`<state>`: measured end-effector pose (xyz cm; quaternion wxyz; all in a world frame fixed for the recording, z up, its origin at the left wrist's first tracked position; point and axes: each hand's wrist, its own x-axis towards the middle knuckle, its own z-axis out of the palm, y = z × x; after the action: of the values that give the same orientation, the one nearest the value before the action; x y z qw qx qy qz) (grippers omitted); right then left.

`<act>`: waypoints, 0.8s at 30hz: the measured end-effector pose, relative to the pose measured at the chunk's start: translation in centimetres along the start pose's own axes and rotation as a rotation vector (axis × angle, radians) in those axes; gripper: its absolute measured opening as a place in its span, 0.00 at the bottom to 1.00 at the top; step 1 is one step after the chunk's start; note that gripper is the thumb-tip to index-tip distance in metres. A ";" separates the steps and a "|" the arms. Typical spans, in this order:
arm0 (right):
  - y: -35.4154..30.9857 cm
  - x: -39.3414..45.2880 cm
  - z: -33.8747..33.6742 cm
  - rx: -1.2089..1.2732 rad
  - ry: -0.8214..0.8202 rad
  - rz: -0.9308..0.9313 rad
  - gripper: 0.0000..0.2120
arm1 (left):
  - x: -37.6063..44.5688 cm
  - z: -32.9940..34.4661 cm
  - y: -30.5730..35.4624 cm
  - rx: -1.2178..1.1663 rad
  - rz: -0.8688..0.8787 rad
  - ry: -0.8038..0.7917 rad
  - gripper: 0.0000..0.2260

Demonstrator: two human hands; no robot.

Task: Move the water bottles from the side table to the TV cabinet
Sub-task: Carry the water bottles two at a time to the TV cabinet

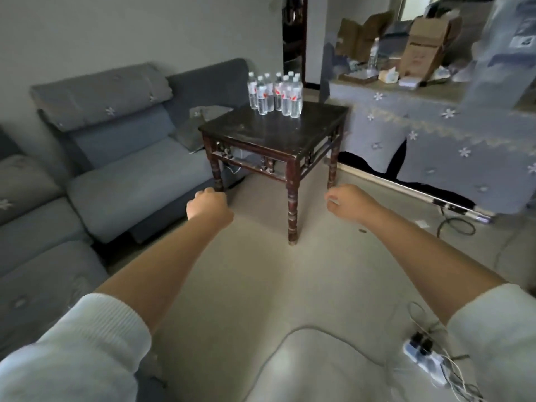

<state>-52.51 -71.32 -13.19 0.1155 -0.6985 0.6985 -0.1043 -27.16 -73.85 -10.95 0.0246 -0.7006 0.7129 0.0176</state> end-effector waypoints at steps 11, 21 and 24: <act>-8.7 23.9 1.5 -0.006 0.071 -0.116 0.14 | 21.4 -1.9 -9.9 -0.054 -0.070 0.033 0.16; -14.0 43.5 0.9 -0.051 0.095 -0.118 0.13 | 41.9 -5.3 -15.3 -0.056 0.001 0.030 0.16; -14.1 48.6 0.7 -0.055 0.086 -0.091 0.14 | 47.0 -5.6 -15.2 -0.082 0.020 0.031 0.17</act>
<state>-38.70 -119.95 -10.32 0.0613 -0.7274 0.6728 -0.1203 -12.85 -121.31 -8.07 -0.0155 -0.6940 0.7189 0.0364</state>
